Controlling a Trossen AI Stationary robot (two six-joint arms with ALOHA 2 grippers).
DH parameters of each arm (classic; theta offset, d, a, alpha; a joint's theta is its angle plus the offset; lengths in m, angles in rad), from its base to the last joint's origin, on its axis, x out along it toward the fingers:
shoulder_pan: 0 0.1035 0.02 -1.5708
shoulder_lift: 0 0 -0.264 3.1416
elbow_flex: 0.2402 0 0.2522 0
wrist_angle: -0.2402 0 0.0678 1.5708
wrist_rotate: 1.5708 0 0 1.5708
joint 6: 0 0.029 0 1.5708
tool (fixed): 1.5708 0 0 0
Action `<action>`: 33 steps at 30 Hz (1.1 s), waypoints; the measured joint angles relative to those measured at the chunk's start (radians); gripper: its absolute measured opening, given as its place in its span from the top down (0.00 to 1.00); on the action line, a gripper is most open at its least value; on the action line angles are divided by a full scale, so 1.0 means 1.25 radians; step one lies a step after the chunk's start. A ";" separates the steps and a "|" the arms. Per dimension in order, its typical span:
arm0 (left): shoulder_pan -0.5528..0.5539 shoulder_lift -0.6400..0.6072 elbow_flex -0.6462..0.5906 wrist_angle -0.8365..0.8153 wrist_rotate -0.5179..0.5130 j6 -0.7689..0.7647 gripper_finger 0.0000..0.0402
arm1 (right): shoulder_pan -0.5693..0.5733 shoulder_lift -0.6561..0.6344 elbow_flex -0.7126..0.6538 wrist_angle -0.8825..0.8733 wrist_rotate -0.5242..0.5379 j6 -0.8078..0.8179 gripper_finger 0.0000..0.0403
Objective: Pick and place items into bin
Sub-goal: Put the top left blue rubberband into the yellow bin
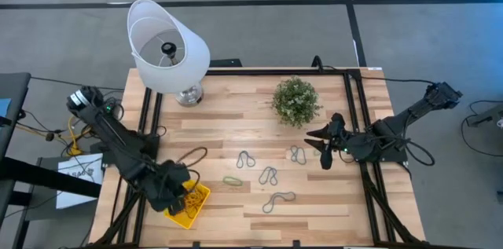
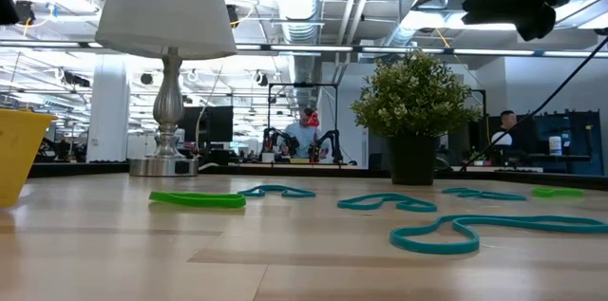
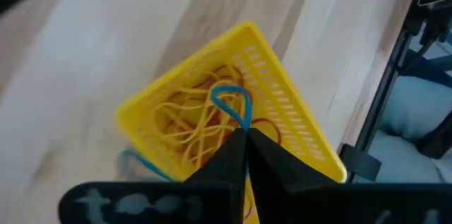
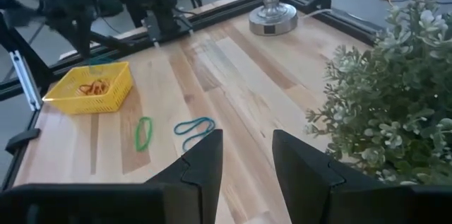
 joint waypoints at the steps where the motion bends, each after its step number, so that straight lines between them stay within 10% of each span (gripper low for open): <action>1: 0.001 0.019 0.000 0.015 0.006 0.001 1.00 | 0.000 0.000 0.000 0.003 0.000 0.000 0.71; 14: 0.039 0.235 0.000 0.008 0.138 0.047 0.88 | 0.000 0.000 0.000 0.035 0.001 -0.005 0.71; 33: 0.071 0.214 0.134 -0.077 0.143 0.085 0.79 | 0.000 0.000 -0.001 0.035 0.001 -0.011 0.71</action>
